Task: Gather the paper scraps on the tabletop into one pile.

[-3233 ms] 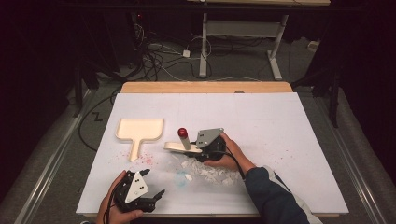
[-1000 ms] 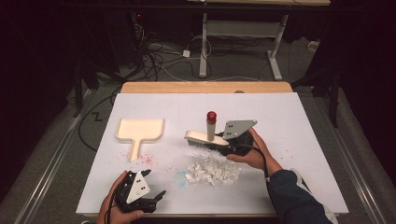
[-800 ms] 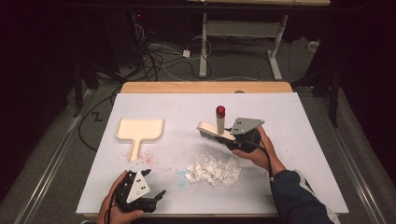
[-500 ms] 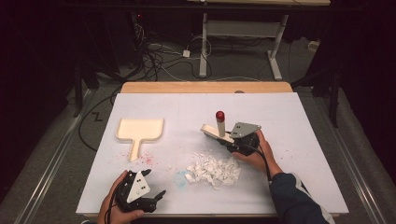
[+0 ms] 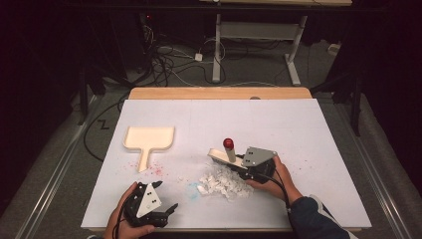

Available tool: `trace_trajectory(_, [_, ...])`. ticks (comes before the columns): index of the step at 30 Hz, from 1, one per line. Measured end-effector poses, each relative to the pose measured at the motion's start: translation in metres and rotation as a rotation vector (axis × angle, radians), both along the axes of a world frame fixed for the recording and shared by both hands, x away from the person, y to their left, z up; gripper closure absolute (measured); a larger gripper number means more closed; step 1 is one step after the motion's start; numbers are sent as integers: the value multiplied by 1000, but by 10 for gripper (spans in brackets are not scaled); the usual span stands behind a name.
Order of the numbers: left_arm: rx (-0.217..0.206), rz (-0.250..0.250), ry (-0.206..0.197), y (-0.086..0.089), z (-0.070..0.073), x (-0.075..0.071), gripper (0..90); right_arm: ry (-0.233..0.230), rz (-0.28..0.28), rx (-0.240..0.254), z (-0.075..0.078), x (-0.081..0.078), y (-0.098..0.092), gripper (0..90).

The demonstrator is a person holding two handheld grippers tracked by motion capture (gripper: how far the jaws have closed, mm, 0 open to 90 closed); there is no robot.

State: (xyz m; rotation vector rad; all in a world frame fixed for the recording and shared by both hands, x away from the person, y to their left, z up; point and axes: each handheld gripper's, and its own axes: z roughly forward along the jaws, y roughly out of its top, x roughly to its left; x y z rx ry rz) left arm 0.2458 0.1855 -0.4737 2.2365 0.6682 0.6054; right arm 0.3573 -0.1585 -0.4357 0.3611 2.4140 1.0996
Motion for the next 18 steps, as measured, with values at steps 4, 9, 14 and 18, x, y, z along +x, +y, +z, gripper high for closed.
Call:
trace_trajectory(4, [-4,-1,-14,1,3,-2,167,6,-108,60,11,-12,-17,676])
trace_trajectory(9, [-2,-18,-27,-1,5,-6,167,-11,-286,79,19,-31,-36,675])
trace_trajectory(14, [-4,-27,-28,-3,5,-5,167,42,-489,109,12,-40,-51,675])
trace_trajectory(18, [0,-37,-27,-5,5,-5,167,76,-578,89,4,-44,-54,676])
